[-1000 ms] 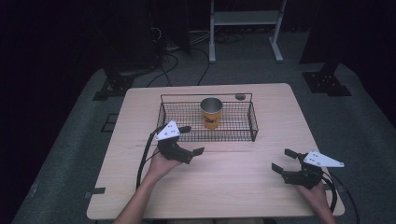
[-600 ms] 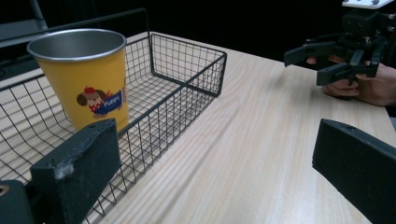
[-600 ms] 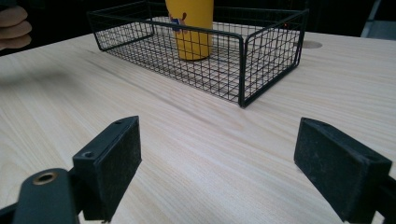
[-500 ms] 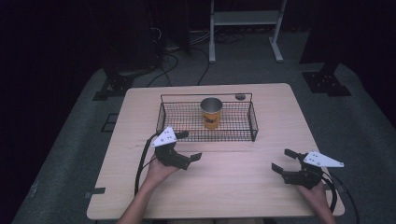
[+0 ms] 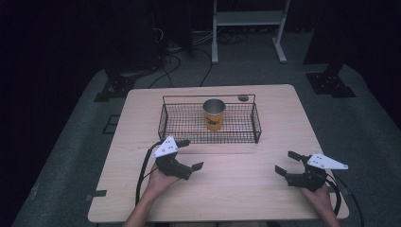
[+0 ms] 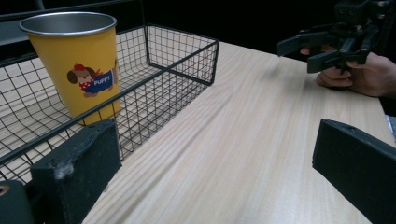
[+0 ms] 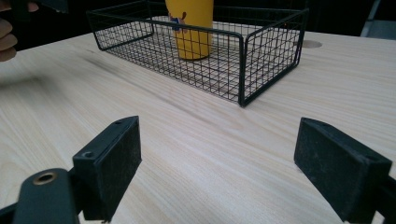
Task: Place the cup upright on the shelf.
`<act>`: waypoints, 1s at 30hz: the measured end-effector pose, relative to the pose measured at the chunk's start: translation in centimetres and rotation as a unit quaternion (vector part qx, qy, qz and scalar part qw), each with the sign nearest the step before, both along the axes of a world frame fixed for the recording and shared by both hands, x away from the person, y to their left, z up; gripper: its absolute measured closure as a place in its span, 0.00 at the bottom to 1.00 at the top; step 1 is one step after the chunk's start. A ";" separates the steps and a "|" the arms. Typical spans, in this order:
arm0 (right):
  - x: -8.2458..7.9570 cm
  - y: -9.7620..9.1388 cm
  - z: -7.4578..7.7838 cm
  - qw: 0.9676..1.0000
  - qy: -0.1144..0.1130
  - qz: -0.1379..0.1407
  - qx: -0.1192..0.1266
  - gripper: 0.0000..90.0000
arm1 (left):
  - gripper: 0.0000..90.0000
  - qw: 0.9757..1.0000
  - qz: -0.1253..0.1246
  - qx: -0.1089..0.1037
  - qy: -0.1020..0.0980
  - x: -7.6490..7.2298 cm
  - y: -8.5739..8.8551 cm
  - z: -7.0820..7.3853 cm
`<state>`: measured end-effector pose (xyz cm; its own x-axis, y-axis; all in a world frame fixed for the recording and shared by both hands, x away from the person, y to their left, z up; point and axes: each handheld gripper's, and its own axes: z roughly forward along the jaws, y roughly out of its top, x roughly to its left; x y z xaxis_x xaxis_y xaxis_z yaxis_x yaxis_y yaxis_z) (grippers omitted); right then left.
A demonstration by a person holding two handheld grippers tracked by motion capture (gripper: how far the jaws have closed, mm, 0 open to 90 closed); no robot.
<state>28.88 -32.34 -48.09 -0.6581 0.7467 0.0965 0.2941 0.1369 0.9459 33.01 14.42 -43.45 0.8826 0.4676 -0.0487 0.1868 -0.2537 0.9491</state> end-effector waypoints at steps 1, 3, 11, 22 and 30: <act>0.0 0.0 0.0 1.000 0.000 0.000 0.000 0.15 | 0.00 1.000 0.000 -0.001 -0.001 -0.1 0.1 0.0; 0.0 0.0 0.0 1.000 0.000 0.000 0.000 0.15 | 0.00 1.000 0.000 -0.003 -0.002 -0.4 0.2 0.0; 0.0 0.0 0.0 1.000 0.000 -0.001 0.000 0.15 | 0.00 1.000 0.001 -0.003 -0.002 -1.3 0.6 -0.2; 0.0 0.0 0.0 1.000 0.000 0.000 -0.001 0.15 | 0.00 1.000 0.011 -0.006 0.000 -2.3 1.2 -0.9; 0.0 0.0 0.0 1.000 -0.001 0.001 -0.001 0.15 | 0.00 1.000 0.015 -0.008 -0.001 -3.0 1.4 -1.3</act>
<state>28.87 -32.36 -48.08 -0.6601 0.7452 0.0942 0.2919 0.1390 0.9463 30.02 15.83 -44.80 0.8682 0.4932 -0.0549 0.1928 -0.2333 0.9531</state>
